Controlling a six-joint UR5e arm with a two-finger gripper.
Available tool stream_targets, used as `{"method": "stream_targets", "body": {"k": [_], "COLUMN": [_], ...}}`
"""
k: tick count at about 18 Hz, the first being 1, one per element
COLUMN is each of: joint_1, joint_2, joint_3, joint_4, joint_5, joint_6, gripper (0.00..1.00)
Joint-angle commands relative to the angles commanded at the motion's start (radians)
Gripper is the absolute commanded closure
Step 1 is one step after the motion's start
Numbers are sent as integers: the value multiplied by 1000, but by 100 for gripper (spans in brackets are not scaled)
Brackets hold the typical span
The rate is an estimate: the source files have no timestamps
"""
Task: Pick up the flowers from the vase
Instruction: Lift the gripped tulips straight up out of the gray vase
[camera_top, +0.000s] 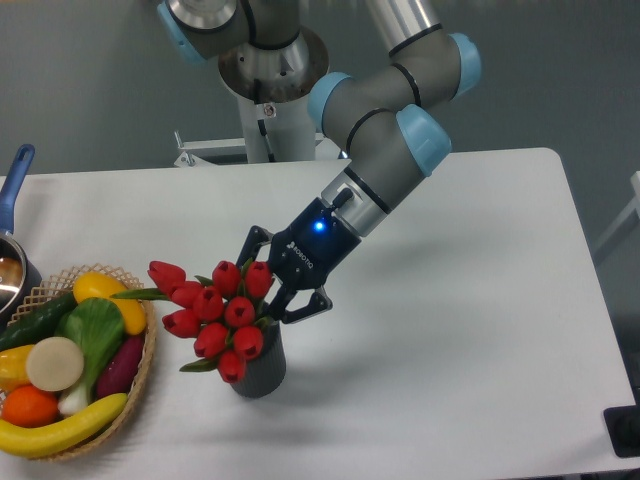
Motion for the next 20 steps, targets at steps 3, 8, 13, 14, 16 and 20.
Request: {"method": "stream_targets", "body": {"k": [3,8,13,14,16,20], "joint_1": [-2,-2,-2,-2,-2,-2], "joint_2": [21,41,52,54,57,66], "joint_3": [11,32,69,77,90,121], "joint_4": [0,0,0,0,0,0], "joint_5": [0,-44,-48,-48,-49,-49], "joint_6": [-48,-101,-146,-158,-184,-216], "gripper": [57,62,62,62,62,62]}}
